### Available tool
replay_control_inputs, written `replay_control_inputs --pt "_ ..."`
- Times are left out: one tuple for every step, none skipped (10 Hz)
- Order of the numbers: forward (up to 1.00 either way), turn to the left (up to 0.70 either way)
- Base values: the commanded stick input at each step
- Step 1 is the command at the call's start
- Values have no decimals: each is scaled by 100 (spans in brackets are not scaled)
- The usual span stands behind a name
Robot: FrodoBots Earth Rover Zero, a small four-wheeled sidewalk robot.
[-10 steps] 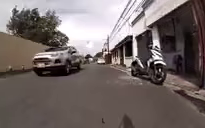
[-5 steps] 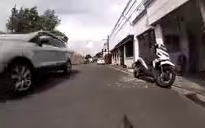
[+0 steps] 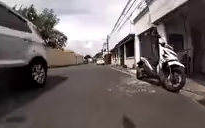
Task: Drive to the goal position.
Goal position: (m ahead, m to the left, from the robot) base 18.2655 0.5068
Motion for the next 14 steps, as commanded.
replay_control_inputs --pt "70 0" --pt "70 0" --pt "70 0" --pt "70 0" --pt "70 0" --pt "70 0" --pt "70 0" --pt "70 2" --pt "70 24" --pt "70 20" --pt "70 10" --pt "70 0" --pt "70 0" --pt "70 0"
